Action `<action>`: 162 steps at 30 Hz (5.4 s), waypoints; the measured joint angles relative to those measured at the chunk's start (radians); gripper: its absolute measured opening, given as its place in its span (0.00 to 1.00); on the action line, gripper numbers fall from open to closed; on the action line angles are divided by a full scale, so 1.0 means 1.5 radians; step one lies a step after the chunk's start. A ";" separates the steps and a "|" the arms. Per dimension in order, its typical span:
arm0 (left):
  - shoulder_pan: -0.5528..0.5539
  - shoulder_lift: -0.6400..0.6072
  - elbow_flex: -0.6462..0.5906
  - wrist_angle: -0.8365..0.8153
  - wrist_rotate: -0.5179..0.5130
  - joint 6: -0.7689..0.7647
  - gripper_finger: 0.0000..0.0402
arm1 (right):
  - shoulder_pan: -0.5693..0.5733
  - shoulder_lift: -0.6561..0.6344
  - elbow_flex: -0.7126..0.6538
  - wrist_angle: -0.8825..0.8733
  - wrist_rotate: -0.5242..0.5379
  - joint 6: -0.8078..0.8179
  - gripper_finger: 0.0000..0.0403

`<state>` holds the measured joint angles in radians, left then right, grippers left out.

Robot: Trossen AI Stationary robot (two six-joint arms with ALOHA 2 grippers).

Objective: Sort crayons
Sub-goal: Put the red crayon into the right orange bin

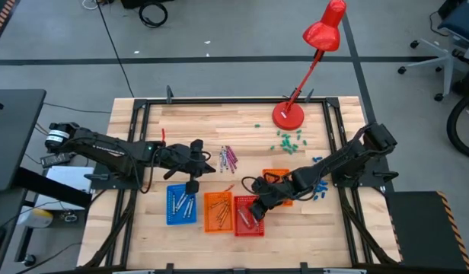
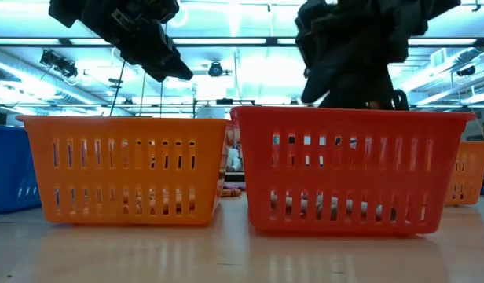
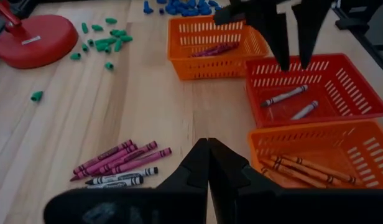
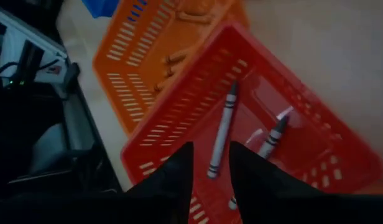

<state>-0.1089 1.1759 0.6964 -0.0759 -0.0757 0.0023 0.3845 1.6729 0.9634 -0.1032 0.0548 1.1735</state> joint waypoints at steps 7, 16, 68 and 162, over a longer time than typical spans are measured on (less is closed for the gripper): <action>0.000 0.002 0.000 0.004 -0.001 -0.010 0.02 | -0.015 -0.087 0.000 -0.069 0.113 -0.095 0.27; 0.000 0.021 0.000 0.054 -0.006 -0.010 0.02 | -0.049 -0.132 0.000 -0.208 0.298 -0.268 0.27; 0.058 -0.192 0.000 -0.079 -0.134 0.005 0.02 | -0.382 0.270 0.268 -0.168 0.067 -0.628 0.28; 0.058 -0.192 0.000 -0.197 -0.134 -0.024 0.02 | -0.077 0.164 0.455 -0.947 0.123 -0.155 0.10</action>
<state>-0.0219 0.8886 0.6960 -0.3710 -0.2760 -0.0341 0.2688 1.9194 1.6452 -1.5238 0.2394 0.9405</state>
